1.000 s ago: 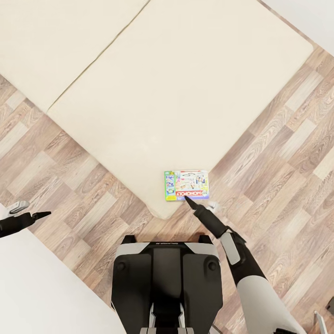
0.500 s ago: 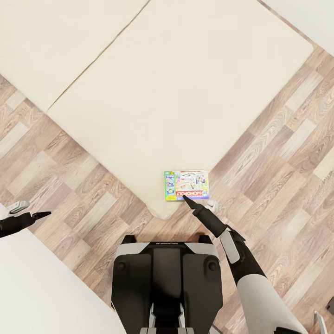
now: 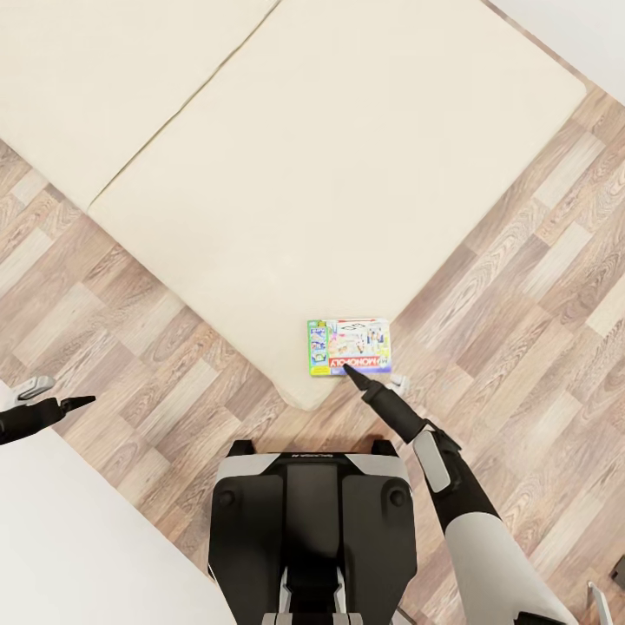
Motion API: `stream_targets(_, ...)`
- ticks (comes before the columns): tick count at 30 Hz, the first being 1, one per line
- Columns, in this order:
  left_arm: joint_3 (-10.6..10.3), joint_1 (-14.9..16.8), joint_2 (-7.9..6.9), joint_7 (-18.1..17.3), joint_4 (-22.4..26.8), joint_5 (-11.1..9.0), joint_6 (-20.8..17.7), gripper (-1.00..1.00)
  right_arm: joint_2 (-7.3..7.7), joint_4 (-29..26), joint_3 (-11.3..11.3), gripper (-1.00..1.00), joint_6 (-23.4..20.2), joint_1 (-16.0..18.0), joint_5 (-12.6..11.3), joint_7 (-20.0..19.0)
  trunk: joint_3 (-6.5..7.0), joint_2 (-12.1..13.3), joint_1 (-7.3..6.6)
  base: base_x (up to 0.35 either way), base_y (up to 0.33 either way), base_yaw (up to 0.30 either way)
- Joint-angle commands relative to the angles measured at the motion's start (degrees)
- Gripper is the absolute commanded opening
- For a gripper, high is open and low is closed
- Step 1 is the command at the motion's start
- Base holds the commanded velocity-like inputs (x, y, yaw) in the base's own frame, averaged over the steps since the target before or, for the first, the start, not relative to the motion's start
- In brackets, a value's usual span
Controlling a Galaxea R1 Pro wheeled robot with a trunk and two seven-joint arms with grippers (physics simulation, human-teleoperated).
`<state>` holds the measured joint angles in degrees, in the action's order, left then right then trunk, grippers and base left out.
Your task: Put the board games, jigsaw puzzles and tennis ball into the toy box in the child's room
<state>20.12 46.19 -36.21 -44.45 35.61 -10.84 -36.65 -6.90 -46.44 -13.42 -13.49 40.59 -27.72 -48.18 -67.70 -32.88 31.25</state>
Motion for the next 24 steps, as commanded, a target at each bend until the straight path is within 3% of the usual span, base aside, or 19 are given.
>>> stream_targets(1, 0.1, 0.0, 0.00, -0.1, 0.0, -0.2, -0.4, 1.00, -0.05, -0.2, -0.2, 1.00, -0.6, 0.0, -0.3, -0.2, -0.04, -0.1, 0.02, 0.000, 0.000, 0.000)
stream_targets(24, 0.0, 0.0, 0.04, -0.1, 0.0, -0.2, -0.4, 1.00, 0.86, -0.8, -0.5, 1.00, -0.4, 0.0, -1.5, -0.3, -0.04, -0.1, 0.02, 0.000, 0.000, 0.000)
